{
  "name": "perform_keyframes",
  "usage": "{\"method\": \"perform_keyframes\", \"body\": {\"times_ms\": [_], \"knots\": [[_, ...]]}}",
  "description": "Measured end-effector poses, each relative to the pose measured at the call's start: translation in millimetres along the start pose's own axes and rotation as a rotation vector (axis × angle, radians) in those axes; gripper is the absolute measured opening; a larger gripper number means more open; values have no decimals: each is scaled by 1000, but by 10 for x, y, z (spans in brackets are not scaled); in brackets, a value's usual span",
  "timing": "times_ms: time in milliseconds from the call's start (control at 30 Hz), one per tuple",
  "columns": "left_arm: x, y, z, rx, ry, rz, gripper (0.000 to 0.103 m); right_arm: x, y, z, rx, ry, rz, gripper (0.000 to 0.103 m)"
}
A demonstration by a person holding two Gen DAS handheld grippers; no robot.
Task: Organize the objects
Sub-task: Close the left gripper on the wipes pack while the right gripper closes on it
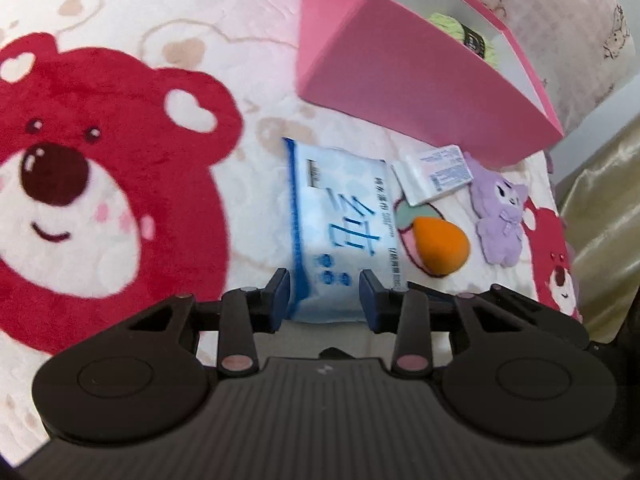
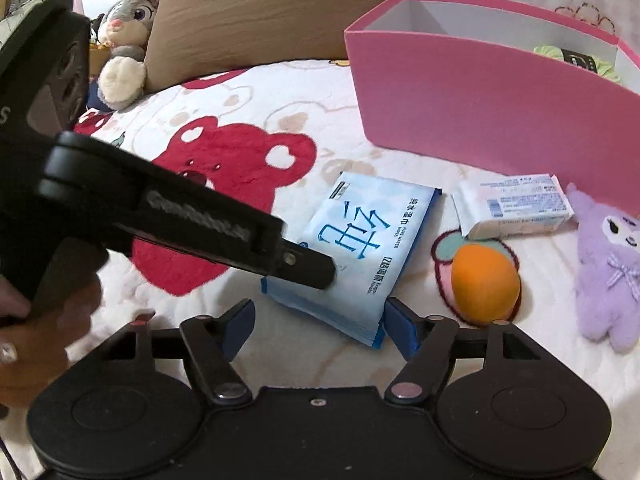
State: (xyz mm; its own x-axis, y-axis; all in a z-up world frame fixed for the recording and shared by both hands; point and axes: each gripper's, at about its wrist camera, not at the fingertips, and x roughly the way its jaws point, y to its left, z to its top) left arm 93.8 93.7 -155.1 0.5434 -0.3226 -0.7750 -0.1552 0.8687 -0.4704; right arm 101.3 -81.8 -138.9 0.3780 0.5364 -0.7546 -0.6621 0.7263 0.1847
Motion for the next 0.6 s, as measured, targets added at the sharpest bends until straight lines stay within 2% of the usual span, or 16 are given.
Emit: {"method": "perform_keyframes", "body": {"times_ms": [67,233,300,367,467,533,600], "knots": [[24,19,24,13,-13,35,36,90,-28,0,25,2,-4,79],[116,27,97,0,-22,21,35,135,-140,-30,83,-35,38,82],[162,8,113,2,-14,16,25,147,-155,-29,99,-41,49,83],[194,-20,140,-6,-4,26,24,159,-156,-33,98,-42,44,83],[200,-67,155,3,3,46,24,206,-87,-42,41,-50,-4,84],[176,-64,158,-12,-1,43,23,255,-1,-81,-38,-54,-76,84],[174,-58,143,-24,-5,41,23,262,34,-102,-63,-60,-94,84]]}}
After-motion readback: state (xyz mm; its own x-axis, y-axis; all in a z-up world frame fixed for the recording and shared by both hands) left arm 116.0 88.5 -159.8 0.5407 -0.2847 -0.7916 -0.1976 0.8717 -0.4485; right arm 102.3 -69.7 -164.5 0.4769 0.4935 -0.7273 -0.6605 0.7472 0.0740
